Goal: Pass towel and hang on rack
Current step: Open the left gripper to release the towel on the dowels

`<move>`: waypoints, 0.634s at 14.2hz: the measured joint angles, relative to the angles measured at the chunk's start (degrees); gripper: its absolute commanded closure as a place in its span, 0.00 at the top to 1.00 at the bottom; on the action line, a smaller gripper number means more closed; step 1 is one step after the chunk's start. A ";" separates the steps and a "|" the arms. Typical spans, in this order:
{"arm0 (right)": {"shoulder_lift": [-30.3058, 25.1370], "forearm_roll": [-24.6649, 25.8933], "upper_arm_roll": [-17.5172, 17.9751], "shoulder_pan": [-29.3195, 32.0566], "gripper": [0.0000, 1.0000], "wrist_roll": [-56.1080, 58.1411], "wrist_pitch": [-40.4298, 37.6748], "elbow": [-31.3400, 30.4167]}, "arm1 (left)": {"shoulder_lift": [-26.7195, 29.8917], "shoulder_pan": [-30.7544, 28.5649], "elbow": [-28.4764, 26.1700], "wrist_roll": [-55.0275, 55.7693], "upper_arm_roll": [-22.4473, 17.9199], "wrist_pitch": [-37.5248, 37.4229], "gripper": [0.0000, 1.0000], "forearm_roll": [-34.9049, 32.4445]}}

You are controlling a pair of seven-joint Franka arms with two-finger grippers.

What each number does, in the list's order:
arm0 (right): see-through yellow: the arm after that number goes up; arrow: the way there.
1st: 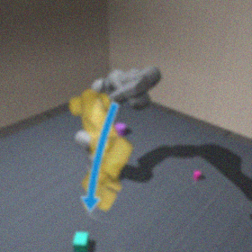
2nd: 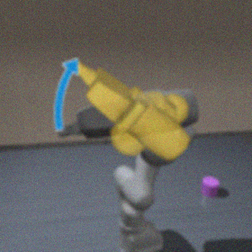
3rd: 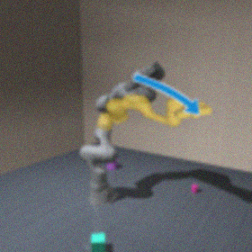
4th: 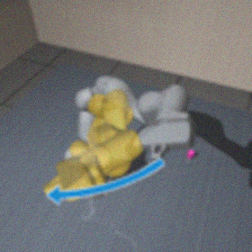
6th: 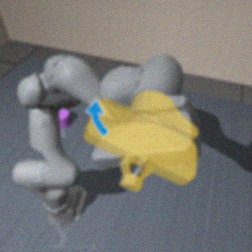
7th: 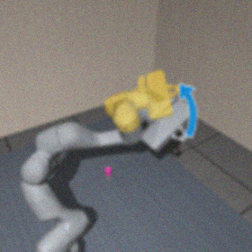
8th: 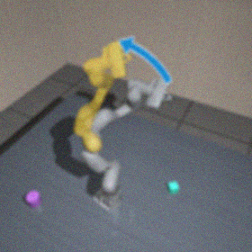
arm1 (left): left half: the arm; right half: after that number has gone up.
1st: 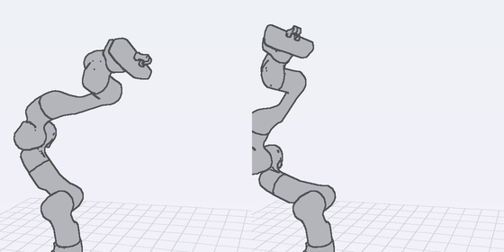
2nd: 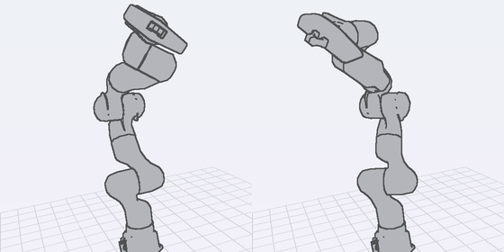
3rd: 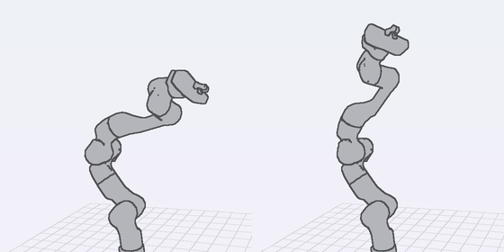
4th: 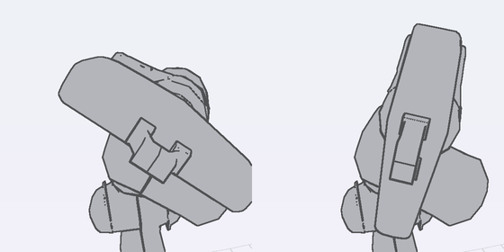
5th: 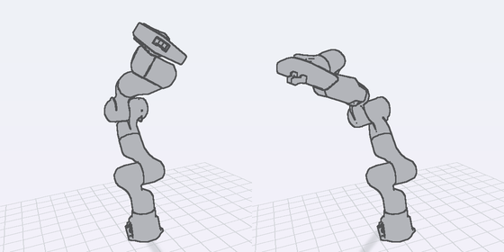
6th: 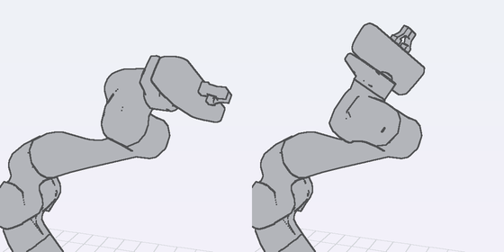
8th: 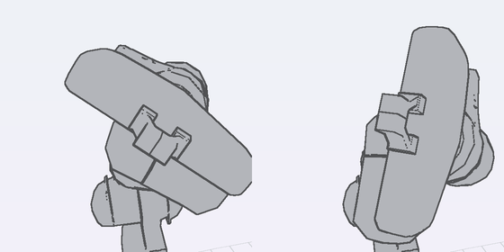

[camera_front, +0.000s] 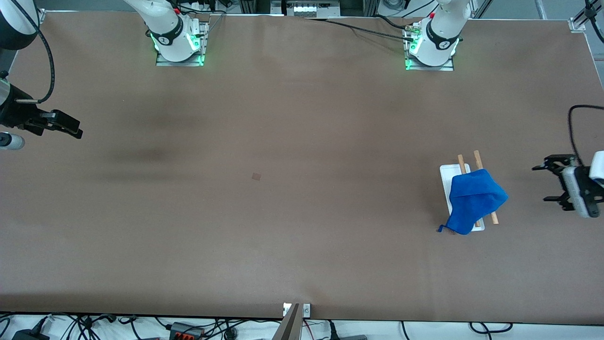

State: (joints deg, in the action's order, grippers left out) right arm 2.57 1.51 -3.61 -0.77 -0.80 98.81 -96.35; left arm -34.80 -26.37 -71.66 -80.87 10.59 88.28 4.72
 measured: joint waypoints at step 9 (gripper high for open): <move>-0.01 0.00 0.10 0.01 1.00 1.75 0.04 0.46 | 3.70 3.01 15.34 52.63 2.20 -24.36 1.00 1.47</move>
State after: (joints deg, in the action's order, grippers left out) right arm 2.56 1.51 -3.51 -0.76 0.95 98.85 -95.90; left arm -31.10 -23.36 -56.32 -28.24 12.79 63.92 6.19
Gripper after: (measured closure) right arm 0.000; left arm 0.000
